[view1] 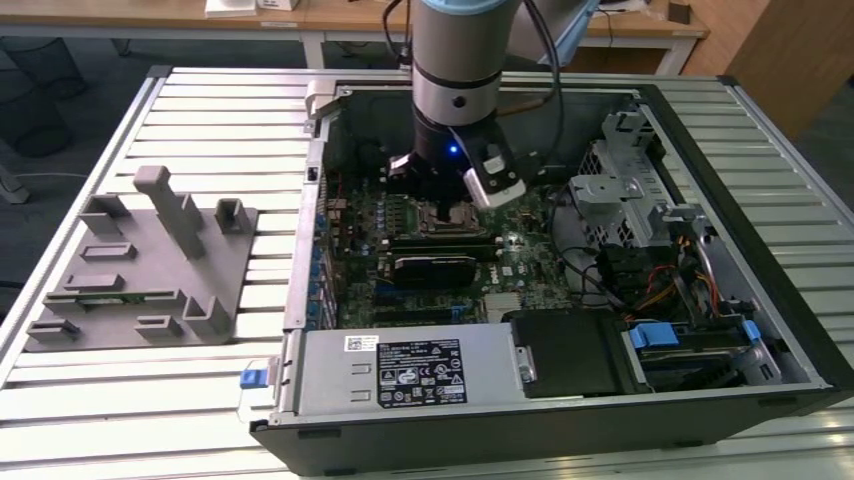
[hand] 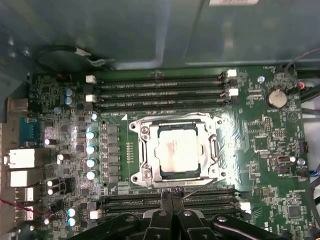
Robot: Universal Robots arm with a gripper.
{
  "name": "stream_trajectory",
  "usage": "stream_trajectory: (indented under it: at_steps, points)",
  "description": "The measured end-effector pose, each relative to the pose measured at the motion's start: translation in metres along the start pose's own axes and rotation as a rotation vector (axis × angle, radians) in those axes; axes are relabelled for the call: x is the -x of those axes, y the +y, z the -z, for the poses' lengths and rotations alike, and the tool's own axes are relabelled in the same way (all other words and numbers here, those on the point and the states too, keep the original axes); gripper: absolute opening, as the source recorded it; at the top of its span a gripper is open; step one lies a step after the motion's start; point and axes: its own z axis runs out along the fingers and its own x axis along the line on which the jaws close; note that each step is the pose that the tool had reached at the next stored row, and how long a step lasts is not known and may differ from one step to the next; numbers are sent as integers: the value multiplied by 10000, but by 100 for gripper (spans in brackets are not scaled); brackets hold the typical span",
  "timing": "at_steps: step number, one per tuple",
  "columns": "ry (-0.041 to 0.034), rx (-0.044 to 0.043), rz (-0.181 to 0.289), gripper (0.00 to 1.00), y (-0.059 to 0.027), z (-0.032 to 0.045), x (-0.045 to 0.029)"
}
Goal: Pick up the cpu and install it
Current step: 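Install the second cpu locking lever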
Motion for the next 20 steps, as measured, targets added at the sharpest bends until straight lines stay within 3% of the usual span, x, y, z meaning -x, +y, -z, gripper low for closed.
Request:
stream_trajectory:
  at_steps: [10, 14, 18, 20]
  points:
    - [-3, 5, -39, 11, -87, -120, -153]
    - [-7, 36, -91, 11, -123, -158, -165]
    - [-2, 156, -139, 11, -159, -174, -170]
    - [8, 297, -153, 11, -171, -177, -182]
